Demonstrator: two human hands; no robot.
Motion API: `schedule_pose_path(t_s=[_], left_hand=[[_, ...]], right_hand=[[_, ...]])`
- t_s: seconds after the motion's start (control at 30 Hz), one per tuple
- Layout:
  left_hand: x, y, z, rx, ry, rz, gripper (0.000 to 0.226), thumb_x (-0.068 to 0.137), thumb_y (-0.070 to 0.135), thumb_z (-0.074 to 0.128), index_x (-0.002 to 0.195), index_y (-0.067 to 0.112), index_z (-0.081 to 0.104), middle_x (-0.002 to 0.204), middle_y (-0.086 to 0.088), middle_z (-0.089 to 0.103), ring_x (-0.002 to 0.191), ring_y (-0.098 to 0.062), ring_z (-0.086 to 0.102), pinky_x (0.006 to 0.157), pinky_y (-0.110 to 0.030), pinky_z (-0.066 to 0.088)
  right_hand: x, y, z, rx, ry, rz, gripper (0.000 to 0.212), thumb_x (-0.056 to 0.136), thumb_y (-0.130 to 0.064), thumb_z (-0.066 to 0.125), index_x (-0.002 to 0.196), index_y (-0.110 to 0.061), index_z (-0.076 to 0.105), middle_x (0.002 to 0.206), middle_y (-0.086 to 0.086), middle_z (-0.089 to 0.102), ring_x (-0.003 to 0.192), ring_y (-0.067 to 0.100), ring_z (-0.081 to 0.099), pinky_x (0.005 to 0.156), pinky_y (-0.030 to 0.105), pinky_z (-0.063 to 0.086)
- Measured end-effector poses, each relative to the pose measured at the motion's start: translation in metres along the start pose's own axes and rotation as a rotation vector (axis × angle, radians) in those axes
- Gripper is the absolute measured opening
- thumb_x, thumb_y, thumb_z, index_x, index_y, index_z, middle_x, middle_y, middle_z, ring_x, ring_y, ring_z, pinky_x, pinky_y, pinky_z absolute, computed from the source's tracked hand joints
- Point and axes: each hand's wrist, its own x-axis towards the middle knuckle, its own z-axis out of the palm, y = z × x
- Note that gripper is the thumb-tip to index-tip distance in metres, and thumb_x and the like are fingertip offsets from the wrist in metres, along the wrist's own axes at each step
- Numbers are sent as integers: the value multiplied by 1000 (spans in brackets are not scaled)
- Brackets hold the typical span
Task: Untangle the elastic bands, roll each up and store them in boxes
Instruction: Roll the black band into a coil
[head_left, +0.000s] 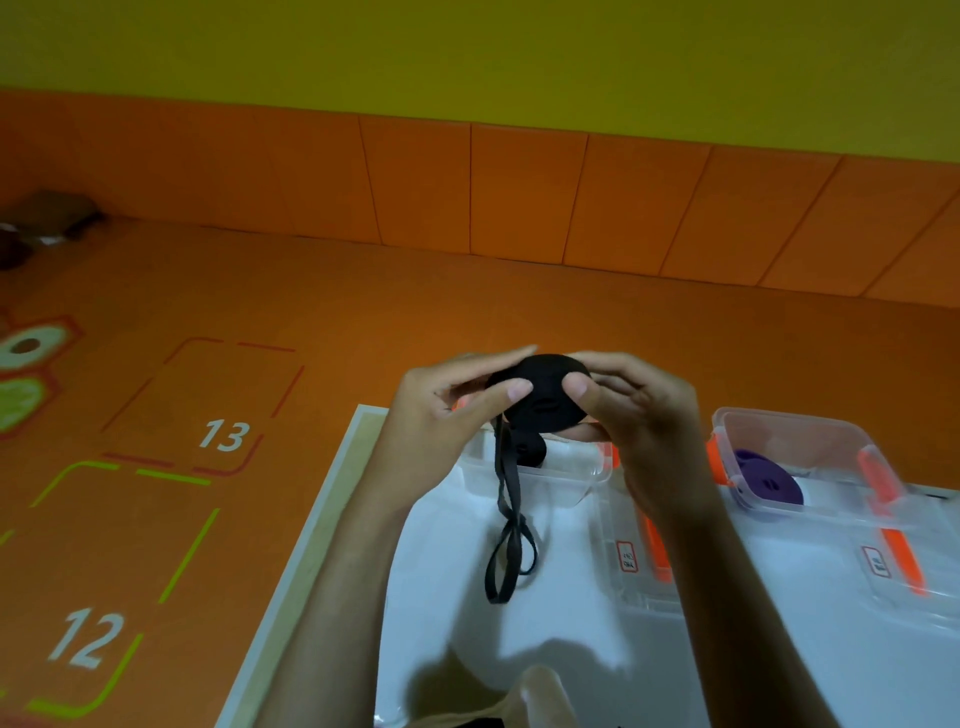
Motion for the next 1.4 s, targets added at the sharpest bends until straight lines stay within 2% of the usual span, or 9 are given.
schedule_pose_path(t_s=[0.27, 0.43, 0.6, 0.73, 0.83, 0.97, 1.13, 1.27, 1.4], left_hand=[[-5, -5, -1, 99, 32, 47, 28, 89, 21, 84, 114, 34, 81, 114, 15, 80, 111, -10, 75, 94, -31, 60], [-2, 0, 8, -16, 126, 58, 31, 85, 21, 88, 113, 33, 82, 109, 10, 81, 103, -13, 77, 85, -21, 59], [-3, -8, -4, -29, 86, -21, 27, 86, 14, 87, 111, 23, 83, 106, 5, 82, 101, -17, 77, 88, -31, 61], [-2, -16, -9, 87, 15, -84, 25, 87, 21, 87, 111, 27, 83, 108, 10, 81, 104, -16, 75, 90, -33, 60], [0, -19, -2, 59, 4, -93, 24, 87, 25, 86, 110, 30, 83, 109, 10, 81, 101, -14, 76, 80, -26, 59], [-2, -22, 5, -27, -4, -110, 24, 88, 27, 86, 111, 33, 82, 105, 6, 82, 93, -8, 76, 74, -17, 56], [-9, -33, 0, -124, -103, -242, 22, 87, 27, 85, 108, 30, 81, 91, 2, 74, 84, -12, 63, 80, -23, 54], [-12, -35, -4, -83, -125, -261, 21, 91, 30, 82, 112, 28, 82, 95, -5, 77, 86, -19, 61, 80, -29, 50], [-6, -19, -6, -66, -119, -200, 21, 95, 30, 78, 116, 29, 81, 117, 2, 79, 104, -23, 72, 84, -27, 53]], right_hand=[[0, 6, -1, -67, -87, 120, 20, 85, -35, 80, 101, -25, 75, 101, 10, 81, 91, 29, 80, 70, 28, 63], [3, 3, 3, -2, 11, -6, 22, 93, -32, 74, 110, -18, 75, 104, 13, 80, 91, 33, 80, 66, 32, 64], [2, 16, 2, 75, -3, 121, 38, 88, -35, 74, 108, -4, 68, 101, 21, 78, 97, 38, 77, 76, 39, 65], [2, 19, -7, -74, -124, 160, 34, 85, -39, 74, 107, -14, 69, 98, 11, 80, 91, 26, 79, 72, 32, 64], [6, 19, -7, -277, -107, -6, 26, 90, -42, 70, 115, -35, 73, 105, -4, 81, 95, 21, 79, 71, 38, 66], [9, 28, -7, -404, -28, -267, 18, 95, -28, 69, 111, -33, 78, 107, -8, 81, 97, 19, 78, 76, 54, 64], [7, 29, -2, -461, -15, -393, 36, 99, -19, 71, 112, -52, 76, 107, -25, 78, 92, 8, 78, 71, 31, 64], [5, 25, 1, -467, -6, -438, 39, 100, -17, 69, 113, -53, 75, 106, -28, 77, 89, 8, 78, 68, 30, 63], [7, 19, 1, -462, 103, -444, 17, 97, -25, 71, 111, -31, 77, 101, -15, 79, 88, 14, 78, 67, 42, 62]])
